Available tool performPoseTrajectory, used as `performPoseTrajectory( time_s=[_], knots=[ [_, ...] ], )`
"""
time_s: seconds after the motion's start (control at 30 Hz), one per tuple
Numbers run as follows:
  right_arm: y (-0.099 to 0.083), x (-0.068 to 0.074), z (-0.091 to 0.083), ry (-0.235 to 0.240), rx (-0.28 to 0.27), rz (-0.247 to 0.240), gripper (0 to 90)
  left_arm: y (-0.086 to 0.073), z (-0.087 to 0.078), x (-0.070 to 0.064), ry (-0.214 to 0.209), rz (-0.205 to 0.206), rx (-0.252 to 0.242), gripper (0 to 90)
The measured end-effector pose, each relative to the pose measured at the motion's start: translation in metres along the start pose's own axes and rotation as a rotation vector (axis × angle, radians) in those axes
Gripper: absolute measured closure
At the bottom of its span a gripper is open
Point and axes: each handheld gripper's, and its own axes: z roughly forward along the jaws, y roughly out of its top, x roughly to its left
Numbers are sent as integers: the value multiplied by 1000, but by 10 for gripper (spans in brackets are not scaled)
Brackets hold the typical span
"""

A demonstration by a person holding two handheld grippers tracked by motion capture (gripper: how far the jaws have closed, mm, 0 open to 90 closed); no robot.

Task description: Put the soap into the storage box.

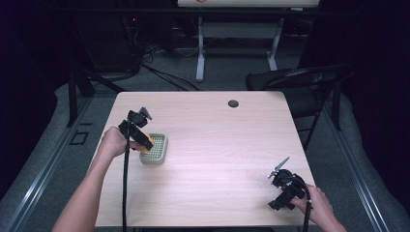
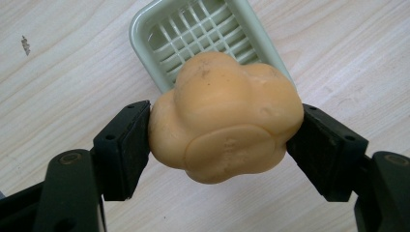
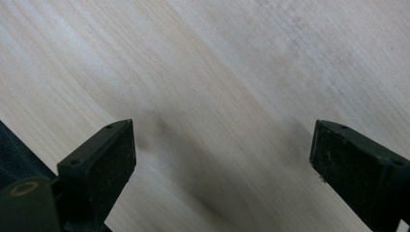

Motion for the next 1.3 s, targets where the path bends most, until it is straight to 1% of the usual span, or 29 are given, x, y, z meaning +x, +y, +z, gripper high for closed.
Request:
performPoseTrajectory(
  time_s=[0.1, 0.23, 0.47, 0.53, 0.7, 0.97, 1.13, 1.17, 1.27, 1.3],
  knots=[
    [0, 0, 0, -3, 4, -3, 88, 3, 5, 0, -3, -6, -1, 266],
    [0, 0, 0, -7, 8, -6, 88, 6, 9, 0, 0, 1, 6, 266],
    [0, 0, 0, 5, 5, -3, 88, 10, 14, 0, -1, 2, 13, 266],
    [0, 0, 0, -2, 6, -4, 88, 12, 17, -1, -1, 3, 18, 266],
    [0, 0, 1, 5, 3, 0, 88, 15, 21, -1, -2, 1, 29, 265],
    [0, -1, 1, 0, 8, -4, 88, 18, 27, -1, -8, 4, 42, 265],
    [0, -1, 1, 0, 8, -4, 88, 20, 32, -1, -8, 5, 60, 265],
    [0, -1, 0, 0, 17, -15, 88, 21, 35, -2, -6, 4, 63, 265],
    [0, -1, 0, 0, 18, -15, 88, 22, 37, -2, -5, 7, 72, 265],
    [0, -1, 0, -1, 18, -15, 88, 22, 38, -3, 0, 6, 68, 265]
  ],
)
